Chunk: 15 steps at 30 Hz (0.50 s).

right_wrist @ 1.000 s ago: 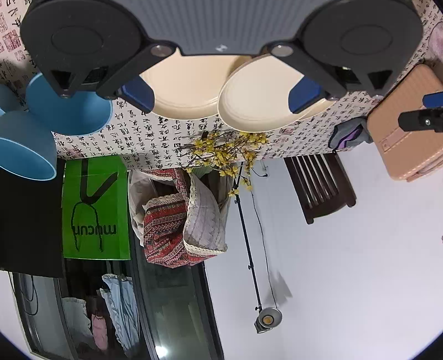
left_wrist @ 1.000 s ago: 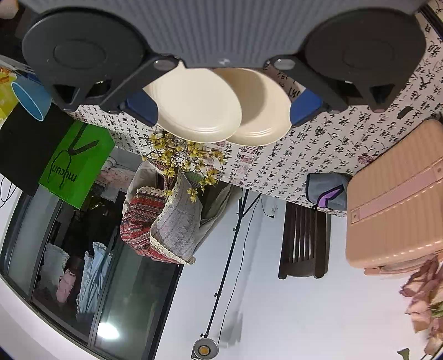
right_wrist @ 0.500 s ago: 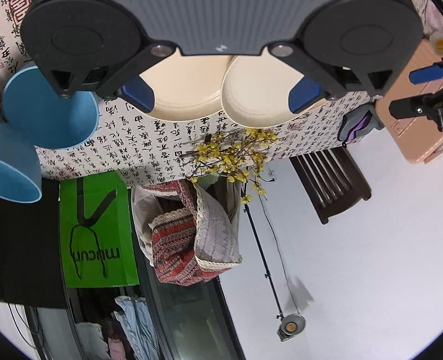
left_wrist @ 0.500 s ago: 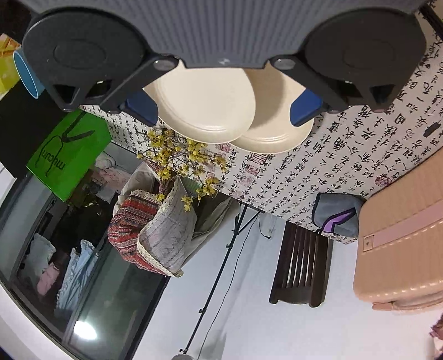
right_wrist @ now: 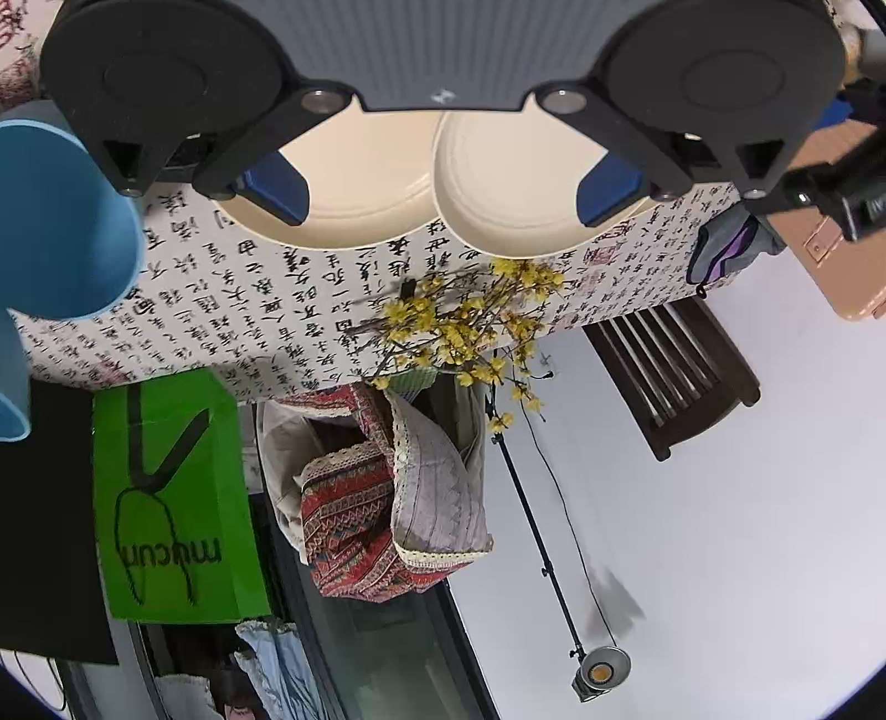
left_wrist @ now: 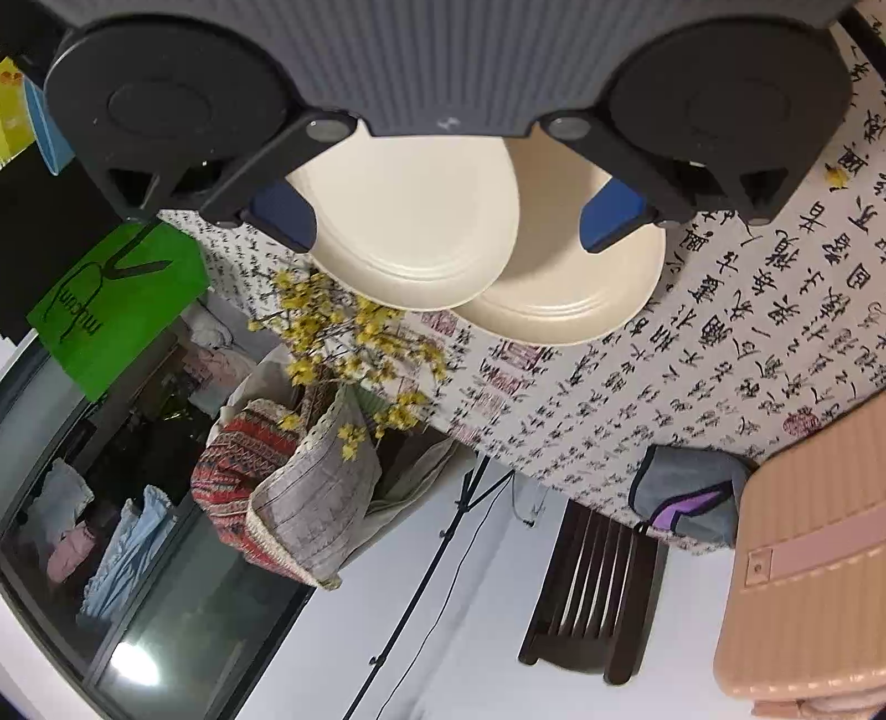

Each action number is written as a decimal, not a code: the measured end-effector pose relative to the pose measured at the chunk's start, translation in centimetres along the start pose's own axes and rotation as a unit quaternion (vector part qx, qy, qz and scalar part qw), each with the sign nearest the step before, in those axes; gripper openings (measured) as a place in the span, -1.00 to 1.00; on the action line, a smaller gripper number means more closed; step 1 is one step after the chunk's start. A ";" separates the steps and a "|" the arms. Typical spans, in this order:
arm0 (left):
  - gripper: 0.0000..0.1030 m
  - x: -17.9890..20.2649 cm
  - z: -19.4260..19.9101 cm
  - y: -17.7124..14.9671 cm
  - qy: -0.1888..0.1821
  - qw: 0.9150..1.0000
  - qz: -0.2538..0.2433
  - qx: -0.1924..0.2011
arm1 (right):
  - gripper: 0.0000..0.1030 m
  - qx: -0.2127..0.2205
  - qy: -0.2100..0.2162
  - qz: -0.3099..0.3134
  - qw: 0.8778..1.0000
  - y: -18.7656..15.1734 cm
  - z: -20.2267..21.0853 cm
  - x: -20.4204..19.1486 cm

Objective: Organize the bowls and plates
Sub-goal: 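Move both tools toward the cream plates, fingers open, then close the right gripper on the rim of the cream plate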

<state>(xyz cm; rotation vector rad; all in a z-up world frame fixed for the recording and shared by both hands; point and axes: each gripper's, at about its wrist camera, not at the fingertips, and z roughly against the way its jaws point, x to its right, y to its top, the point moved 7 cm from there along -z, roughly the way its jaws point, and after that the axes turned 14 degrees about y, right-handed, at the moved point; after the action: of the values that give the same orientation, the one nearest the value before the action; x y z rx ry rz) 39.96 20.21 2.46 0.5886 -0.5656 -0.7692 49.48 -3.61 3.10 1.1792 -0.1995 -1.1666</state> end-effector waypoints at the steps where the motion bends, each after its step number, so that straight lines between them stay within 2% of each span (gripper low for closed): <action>1: 1.00 0.0 -0.3 -0.1 0.002 1.000 -0.002 -0.003 | 0.99 -0.003 -0.004 0.002 1.000 0.0 -0.5 0.0; 9: 1.00 0.2 -1.1 -0.1 0.005 1.000 -0.017 0.002 | 0.99 -0.005 -0.001 0.003 1.000 -0.5 -2.6 0.6; 15: 1.00 -0.1 -1.8 0.0 0.022 1.000 -0.017 0.005 | 0.99 -0.001 0.011 -0.024 1.000 -0.6 -2.9 2.0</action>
<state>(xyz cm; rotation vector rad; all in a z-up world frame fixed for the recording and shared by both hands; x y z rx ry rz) 41.04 20.81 1.17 0.6247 -0.5210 -0.7843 51.92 -3.34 0.48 1.2004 -0.1546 -1.1959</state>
